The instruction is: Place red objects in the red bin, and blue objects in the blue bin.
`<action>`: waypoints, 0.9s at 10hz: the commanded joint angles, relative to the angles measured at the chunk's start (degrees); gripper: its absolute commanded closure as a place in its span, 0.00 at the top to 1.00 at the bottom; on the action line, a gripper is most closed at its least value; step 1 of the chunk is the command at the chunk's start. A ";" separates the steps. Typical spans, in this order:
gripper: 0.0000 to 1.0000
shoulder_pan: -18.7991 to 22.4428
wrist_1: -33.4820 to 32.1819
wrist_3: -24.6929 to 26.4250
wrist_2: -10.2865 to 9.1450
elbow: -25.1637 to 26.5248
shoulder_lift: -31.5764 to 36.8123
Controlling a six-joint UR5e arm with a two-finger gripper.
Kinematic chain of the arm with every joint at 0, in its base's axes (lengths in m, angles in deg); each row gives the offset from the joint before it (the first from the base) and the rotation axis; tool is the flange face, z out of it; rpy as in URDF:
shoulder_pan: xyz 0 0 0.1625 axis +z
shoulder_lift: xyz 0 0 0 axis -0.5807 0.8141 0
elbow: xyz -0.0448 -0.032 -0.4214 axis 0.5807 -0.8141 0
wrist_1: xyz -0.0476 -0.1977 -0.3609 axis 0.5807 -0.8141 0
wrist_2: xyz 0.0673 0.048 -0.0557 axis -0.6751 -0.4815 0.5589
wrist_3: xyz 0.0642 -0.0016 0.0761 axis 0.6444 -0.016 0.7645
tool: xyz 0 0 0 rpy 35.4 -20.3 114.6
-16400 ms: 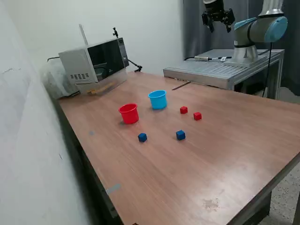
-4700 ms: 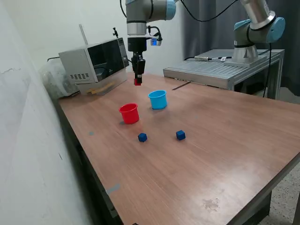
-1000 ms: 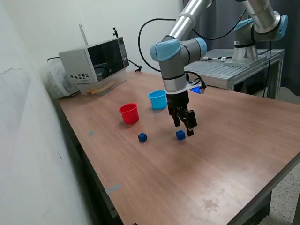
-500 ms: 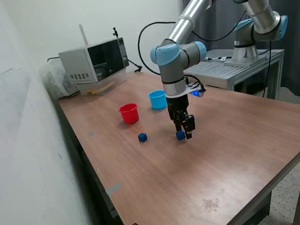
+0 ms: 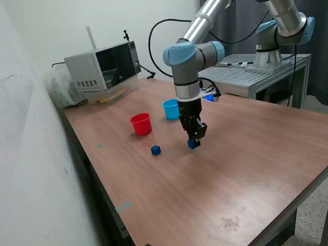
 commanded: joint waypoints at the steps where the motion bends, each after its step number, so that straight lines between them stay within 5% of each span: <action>1: 0.00 -1.48 0.24 -2.40 1.00 0.47 4.61; 9: 0.00 -20.89 14.56 -11.36 2.76 17.06 23.70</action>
